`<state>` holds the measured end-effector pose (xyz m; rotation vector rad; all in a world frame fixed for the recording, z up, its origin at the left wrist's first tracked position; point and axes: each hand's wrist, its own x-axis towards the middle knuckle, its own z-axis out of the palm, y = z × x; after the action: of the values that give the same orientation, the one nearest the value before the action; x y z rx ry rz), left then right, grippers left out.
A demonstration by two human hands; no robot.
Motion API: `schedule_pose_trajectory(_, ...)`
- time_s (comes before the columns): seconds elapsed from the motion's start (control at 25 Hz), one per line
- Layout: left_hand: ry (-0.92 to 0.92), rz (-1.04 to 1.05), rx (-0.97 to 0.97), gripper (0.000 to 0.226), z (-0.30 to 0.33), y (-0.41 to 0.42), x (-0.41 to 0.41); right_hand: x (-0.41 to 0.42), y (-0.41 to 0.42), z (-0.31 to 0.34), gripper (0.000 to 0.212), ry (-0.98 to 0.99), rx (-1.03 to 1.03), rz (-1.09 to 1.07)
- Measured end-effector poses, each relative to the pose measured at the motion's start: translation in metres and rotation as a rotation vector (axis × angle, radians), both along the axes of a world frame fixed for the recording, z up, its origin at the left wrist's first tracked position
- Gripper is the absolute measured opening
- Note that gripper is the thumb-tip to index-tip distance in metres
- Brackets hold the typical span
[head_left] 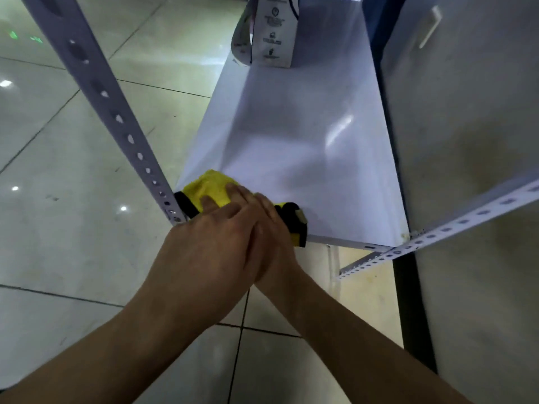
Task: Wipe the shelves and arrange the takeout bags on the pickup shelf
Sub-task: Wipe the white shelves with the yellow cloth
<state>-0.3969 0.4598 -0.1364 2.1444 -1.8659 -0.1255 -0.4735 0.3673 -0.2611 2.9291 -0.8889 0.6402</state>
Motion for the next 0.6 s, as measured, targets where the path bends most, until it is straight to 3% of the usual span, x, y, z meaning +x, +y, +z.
schedule_pose_trajectory(0.04,0.004,-0.009,0.004,0.013,-0.007,-0.004,0.003,-0.025,-0.008,0.001,0.056,-0.045,0.002,0.019)
schedule_pose_trajectory(0.12,-0.007,-0.046,0.036,0.026,-0.026,-0.01,0.015,-0.086,-0.022,0.011,0.07,-0.029,0.041,-0.059)
schedule_pose_trajectory(0.2,-0.076,-0.082,0.11,0.045,-0.043,-0.013,0.027,-0.127,-0.034,0.02,0.072,-0.033,0.175,-0.326)
schedule_pose_trajectory(0.28,-0.104,-0.081,0.214,0.064,-0.053,-0.009,0.033,-0.126,-0.059,0.021,0.07,-0.069,0.237,-0.659)
schedule_pose_trajectory(0.4,-0.078,-0.097,0.234,0.077,-0.072,-0.004,0.038,-0.09,-0.149,0.028,0.073,-0.037,0.325,-0.884)
schedule_pose_trajectory(0.52,-0.028,-0.146,0.235,0.076,-0.08,0.0,0.042,-0.069,-0.242,0.043,0.073,-0.023,0.381,-0.953)
schedule_pose_trajectory(0.6,0.023,-0.172,0.217,0.075,-0.077,-0.001,0.049,-0.028,-0.258,0.05,0.072,0.019,0.362,-0.793)
